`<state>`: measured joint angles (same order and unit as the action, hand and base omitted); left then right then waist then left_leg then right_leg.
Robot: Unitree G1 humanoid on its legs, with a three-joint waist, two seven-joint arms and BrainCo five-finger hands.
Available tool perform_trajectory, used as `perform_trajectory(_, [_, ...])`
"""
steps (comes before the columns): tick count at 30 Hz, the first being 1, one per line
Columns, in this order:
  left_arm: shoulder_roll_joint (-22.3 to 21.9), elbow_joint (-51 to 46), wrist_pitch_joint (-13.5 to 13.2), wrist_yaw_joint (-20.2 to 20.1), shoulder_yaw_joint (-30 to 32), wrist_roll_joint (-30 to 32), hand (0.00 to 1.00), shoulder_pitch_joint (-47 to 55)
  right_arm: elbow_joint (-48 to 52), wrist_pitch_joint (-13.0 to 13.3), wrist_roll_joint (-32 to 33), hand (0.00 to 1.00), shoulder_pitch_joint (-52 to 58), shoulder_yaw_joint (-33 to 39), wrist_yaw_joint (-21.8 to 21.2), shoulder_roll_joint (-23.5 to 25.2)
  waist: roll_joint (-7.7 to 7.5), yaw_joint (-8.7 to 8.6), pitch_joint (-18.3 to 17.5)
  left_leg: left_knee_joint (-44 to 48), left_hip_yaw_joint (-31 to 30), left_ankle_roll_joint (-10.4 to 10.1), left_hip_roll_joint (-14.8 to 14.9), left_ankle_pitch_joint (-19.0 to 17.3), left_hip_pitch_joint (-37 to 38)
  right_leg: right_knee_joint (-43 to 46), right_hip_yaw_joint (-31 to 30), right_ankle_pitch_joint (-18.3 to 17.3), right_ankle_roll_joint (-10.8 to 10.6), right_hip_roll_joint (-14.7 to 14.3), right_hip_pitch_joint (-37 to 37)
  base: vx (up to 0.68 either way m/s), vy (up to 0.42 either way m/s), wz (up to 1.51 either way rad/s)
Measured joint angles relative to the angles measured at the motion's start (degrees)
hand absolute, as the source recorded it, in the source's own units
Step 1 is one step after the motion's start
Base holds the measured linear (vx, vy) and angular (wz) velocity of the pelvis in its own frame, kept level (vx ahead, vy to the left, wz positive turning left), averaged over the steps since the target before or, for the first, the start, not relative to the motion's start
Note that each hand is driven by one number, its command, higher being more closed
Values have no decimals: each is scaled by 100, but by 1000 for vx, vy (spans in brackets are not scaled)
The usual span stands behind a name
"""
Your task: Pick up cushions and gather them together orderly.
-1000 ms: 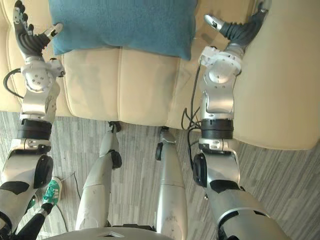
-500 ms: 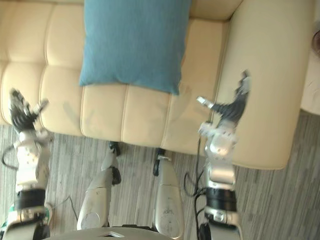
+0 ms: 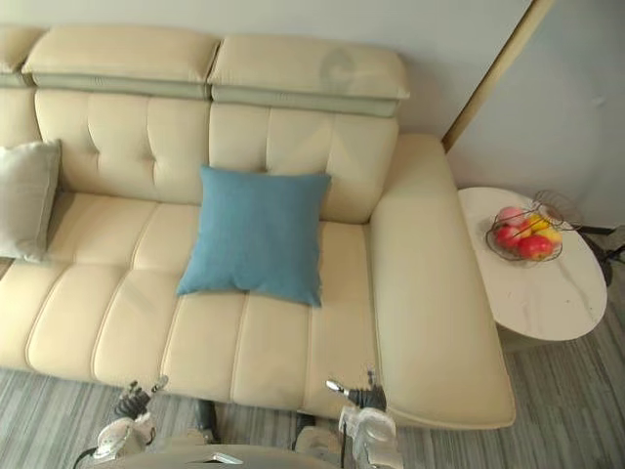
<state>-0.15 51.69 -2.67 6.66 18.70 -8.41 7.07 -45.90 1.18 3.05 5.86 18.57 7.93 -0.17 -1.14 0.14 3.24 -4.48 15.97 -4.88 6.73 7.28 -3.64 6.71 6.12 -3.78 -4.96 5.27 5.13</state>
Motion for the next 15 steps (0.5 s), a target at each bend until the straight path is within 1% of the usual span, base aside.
perform_trajectory(4, [73, 379, 85, -4, -14, 375, 0, -9, -645, -41, -76, 0, -107, 208, -55, -52, -16, -4, -61, -7, 15, -2, -81, -55, 183, -253, -100, 127, -51, 40, -254, 32, 50, -6])
perform_trajectory(5, [88, 422, 100, -5, -19, 421, 0, -10, -729, -51, -88, 0, -131, 234, -67, -59, -17, -6, -60, -7, 15, -15, -98, -81, 219, -292, -109, 146, -57, 48, -305, 6, 50, -10])
perform_trajectory(7, [177, 557, 151, -33, -60, 532, 0, -26, -982, -162, -180, 0, -205, 250, -155, -109, -27, -1, -67, -8, 15, -17, -169, -118, 294, -406, -220, 226, -79, 89, -387, -23, 53, -15])
perform_trajectory(9, [234, 629, 152, -80, -93, 587, 0, -60, -1107, -169, -365, 0, -281, 266, -154, -144, -38, -1, -61, -8, 11, -4, -213, -130, 294, -486, -270, 316, -86, 122, -387, -44, 55, -14])
perform_trajectory(11, [289, 661, 156, -84, -144, 645, 0, -97, -1183, -242, -540, 0, -379, 370, -153, -158, -76, 14, -31, -7, -1, 27, -278, -156, 309, -531, -391, 360, -34, 152, -362, -62, 67, -27])
perform_trajectory(12, [348, 695, 156, -85, -195, 649, 0, -122, -1188, -267, -576, 0, -407, 372, -154, -153, -110, 31, -3, -5, -89, 89, -323, -221, 321, -506, -394, 379, -1, 170, -328, -78, 84, -38])
perform_trajectory(13, [404, 728, 156, -85, -212, 671, 0, -148, -1189, -267, -576, 0, -400, 358, -154, -144, -176, 35, 29, 2, -230, 139, -392, -257, 329, -431, -398, 445, 105, 181, -293, -62, 75, -32])
perform_trajectory(14, [447, 748, 162, -83, -221, 719, 0, -216, -1191, -266, -576, 0, -390, 299, -152, -151, -256, 23, 87, 117, -399, 233, -437, -350, 274, -436, -394, 543, 270, 189, -272, -61, 77, -34])
perform_trajectory(15, [474, 743, 162, -83, -246, 752, 0, -182, -1189, -265, -577, 0, -434, 199, -151, -181, -164, 80, 59, 235, -489, 290, -347, -356, 165, -597, -357, 596, 739, 134, -319, -87, 41, -32])
